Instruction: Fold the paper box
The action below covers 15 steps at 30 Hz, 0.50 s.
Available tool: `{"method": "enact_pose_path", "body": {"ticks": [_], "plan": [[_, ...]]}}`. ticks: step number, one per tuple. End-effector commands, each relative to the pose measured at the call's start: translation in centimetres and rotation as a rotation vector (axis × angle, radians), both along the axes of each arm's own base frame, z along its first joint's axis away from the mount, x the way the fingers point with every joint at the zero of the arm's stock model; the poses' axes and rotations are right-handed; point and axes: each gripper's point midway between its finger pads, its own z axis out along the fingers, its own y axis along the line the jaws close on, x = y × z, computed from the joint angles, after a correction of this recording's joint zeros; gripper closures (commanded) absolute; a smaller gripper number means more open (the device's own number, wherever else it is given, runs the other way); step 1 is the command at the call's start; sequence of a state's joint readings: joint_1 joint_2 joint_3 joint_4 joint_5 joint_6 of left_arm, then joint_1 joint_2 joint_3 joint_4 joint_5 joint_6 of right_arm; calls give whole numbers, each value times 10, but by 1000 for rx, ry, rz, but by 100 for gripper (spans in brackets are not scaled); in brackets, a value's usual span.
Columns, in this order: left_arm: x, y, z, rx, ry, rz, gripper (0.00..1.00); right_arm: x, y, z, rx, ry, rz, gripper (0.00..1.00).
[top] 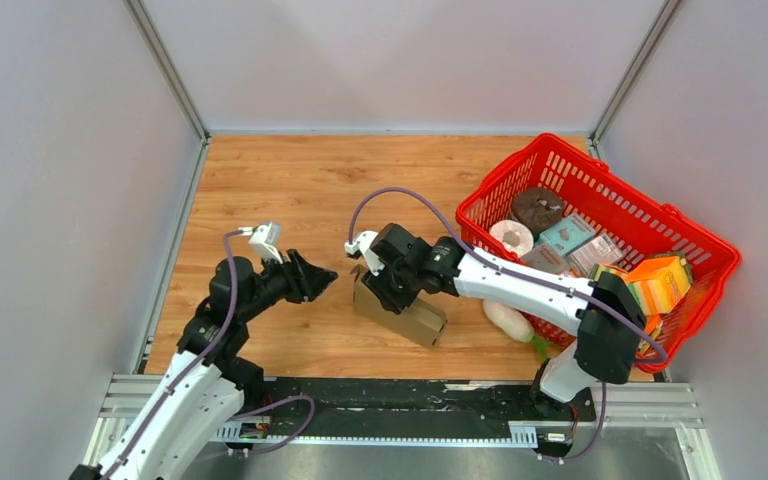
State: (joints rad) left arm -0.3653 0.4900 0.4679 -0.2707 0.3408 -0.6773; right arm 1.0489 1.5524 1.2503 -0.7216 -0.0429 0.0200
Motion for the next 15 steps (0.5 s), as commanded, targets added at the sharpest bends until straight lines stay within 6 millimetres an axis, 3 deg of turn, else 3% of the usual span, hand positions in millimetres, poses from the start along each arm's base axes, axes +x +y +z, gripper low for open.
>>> {"method": "enact_pose_path", "body": {"ticks": [1,10,15], "plan": [[24,-16,21,24,-158,-16,44,-15,-6,-16,-38,183,-4,73],[41,-35,2,120,-133,-75,47,-9,-7,-22,-22,181,-29,73],[48,-48,10,102,-199,-128,45,-9,-5,-23,-16,183,-28,73]]}}
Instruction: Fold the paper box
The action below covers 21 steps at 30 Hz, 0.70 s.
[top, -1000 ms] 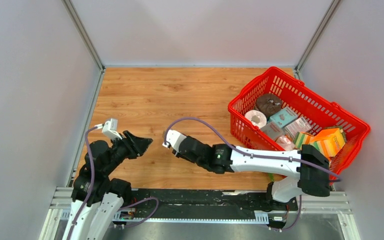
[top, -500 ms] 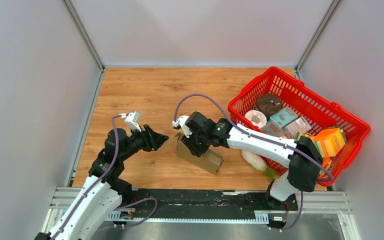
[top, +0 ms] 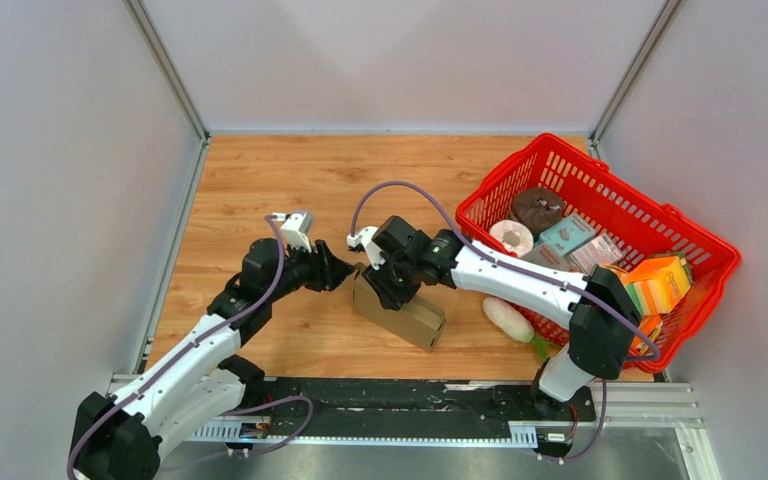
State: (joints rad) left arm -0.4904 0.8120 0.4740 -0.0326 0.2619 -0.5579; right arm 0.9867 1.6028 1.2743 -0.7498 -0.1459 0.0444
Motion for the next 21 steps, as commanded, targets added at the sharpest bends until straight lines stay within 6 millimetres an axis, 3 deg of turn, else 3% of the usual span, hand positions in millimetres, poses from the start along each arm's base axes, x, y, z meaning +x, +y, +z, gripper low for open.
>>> {"method": "enact_pose_path", "body": {"ticks": [1,6,10,16,21], "plan": [[14,-16,44,-50,-182,-72,44,-12,-3,-12,-18,67,0,73],[16,-24,45,-42,-198,-121,45,-14,-4,-9,-7,64,2,73],[15,-31,46,-55,-186,-158,58,-14,-3,-7,-2,62,0,73],[7,-36,36,-41,-162,-195,64,-12,-3,-5,1,55,-3,74],[0,-39,32,-24,-150,-216,60,-12,-3,-4,7,53,-1,74]]}}
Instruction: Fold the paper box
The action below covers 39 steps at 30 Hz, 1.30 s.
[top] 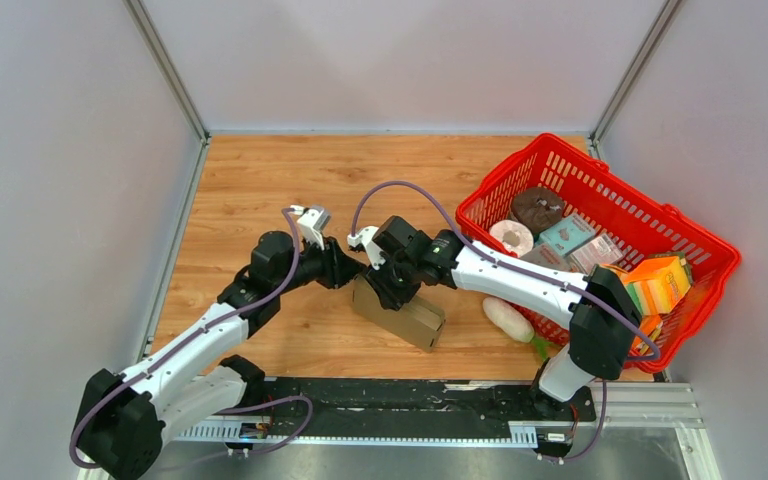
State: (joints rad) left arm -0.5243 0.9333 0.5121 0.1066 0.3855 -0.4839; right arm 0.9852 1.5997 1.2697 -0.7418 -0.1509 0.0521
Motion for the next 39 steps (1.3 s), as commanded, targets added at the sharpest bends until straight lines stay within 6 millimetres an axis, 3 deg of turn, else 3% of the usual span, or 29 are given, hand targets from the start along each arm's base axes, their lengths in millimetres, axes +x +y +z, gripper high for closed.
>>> {"method": "enact_pose_path", "body": {"ticks": [1,8,19,23,31,39], "plan": [[-2,-6,17,-7,-61,-39,61,-13,-4,-4,-2,49,5,74],[-7,-5,12,28,-50,-45,63,-13,-4,-2,9,47,0,74],[0,6,7,123,-112,46,97,-11,-5,0,18,31,-15,74],[-3,14,5,123,-136,73,100,-10,-2,0,31,12,-12,74],[-13,6,-3,69,-101,54,100,5,3,0,32,-53,-47,73],[-16,19,-21,93,-86,111,100,21,16,8,46,-123,-51,71]]}}
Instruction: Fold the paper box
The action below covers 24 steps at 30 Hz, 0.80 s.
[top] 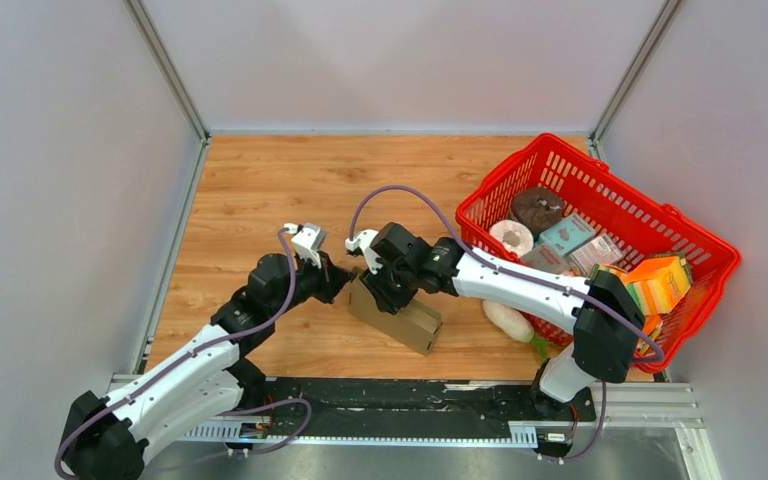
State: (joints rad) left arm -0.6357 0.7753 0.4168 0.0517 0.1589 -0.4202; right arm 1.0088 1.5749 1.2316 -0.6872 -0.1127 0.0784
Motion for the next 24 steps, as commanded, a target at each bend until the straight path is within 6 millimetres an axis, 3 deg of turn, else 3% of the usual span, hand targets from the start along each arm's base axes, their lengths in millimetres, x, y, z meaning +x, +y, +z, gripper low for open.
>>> {"method": "enact_pose_path", "body": {"ticks": [1,9,12,14,24], "plan": [[-1,5,-7,3,4,30,100,24,13,9,25,-97,-30,71],[-2,10,-17,-12,26,73,100,34,20,15,38,-157,-20,67],[-4,13,-22,-13,51,92,100,42,17,14,15,-195,-59,62],[-5,15,-26,-16,66,102,100,42,14,14,11,-198,-70,54],[-10,18,-34,-21,108,128,100,36,7,25,33,-178,-131,38]]}}
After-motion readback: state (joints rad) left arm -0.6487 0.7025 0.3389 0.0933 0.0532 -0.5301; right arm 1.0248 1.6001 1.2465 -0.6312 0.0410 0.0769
